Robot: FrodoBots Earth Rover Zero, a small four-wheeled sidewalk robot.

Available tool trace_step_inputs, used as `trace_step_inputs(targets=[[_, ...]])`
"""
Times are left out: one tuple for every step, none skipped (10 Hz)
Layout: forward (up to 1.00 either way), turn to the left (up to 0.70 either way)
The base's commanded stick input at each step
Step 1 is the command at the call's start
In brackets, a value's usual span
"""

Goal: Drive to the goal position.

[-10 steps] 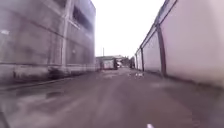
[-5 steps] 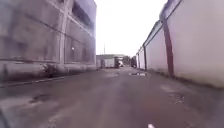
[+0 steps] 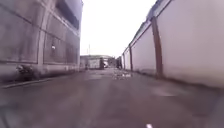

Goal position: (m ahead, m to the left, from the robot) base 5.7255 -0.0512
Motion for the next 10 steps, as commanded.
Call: trace_step_inputs(targets=[[1.00, 0.00], [1.00, 0.00], [1.00, 0.00], [1.00, 0.00], [1.00, 0.00], [1.00, 0.00], [1.00, 0.00], [1.00, 0.00], [1.00, 0.00], [1.00, 0.00]])
